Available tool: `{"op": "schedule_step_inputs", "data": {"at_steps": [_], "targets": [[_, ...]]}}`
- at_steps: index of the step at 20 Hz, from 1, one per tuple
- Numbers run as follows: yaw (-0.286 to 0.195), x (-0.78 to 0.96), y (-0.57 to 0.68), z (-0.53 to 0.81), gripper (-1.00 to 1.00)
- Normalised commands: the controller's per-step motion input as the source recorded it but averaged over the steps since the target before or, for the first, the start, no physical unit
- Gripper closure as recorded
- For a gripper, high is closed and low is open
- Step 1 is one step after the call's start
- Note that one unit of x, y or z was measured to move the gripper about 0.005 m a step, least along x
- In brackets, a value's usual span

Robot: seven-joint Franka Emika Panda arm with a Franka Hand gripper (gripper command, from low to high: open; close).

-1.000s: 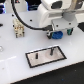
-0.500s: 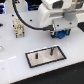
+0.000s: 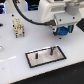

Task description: Insert the blue gear onto the right peg, followed by the red gear

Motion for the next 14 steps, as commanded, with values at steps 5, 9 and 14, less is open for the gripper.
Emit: {"op": "schedule_step_inputs", "data": {"at_steps": [5,9,14], "targets": [[0.000,0.61,-0.11,0.46,1.00],[0.000,0.69,-0.22,0.46,1.00],[0.000,0.69,-0.34,0.42,1.00]]}}
